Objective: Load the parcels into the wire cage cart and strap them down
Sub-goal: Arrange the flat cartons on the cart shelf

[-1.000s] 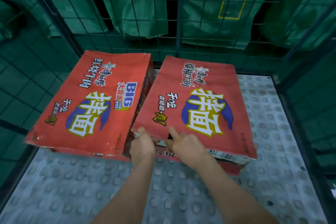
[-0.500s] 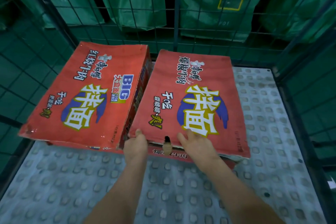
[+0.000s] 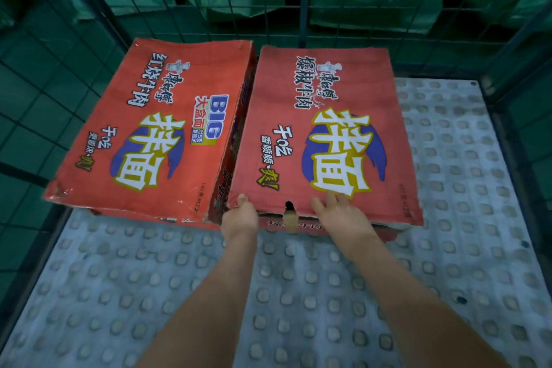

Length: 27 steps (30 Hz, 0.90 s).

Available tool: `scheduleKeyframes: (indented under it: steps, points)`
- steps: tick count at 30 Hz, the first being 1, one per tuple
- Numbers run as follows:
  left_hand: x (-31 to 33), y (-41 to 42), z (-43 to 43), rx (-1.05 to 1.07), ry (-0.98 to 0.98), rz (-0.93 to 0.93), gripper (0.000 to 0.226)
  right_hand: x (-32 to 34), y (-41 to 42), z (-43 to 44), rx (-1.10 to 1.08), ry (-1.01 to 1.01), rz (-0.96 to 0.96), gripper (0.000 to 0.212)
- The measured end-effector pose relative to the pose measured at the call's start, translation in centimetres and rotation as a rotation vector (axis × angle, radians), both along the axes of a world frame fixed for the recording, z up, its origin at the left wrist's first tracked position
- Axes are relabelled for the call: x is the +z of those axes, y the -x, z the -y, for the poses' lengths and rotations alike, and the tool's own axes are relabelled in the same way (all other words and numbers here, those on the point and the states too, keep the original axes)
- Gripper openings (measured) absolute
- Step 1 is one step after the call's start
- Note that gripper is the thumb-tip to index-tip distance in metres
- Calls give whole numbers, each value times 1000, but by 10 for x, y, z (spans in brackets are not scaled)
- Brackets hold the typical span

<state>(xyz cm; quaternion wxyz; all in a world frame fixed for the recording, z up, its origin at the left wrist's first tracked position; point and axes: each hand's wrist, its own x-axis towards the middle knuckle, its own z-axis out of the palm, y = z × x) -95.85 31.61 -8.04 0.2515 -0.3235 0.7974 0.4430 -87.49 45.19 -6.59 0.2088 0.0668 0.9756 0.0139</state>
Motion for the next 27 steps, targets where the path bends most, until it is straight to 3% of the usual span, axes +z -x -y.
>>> scheduleKeyframes:
  steps: [4,6,17,27]
  points:
    - [-31,18,7,-49,-52,64,72,-8,8,0,-64,57,76,56]
    - [-44,23,13,-90,-28,68,65,-14,12,-2,-78,132,162,58]
    - [-42,28,23,-218,68,86,63,-18,11,7,-43,186,194,60]
    - [-49,28,34,-302,13,103,71,-21,0,14,-136,235,159,63]
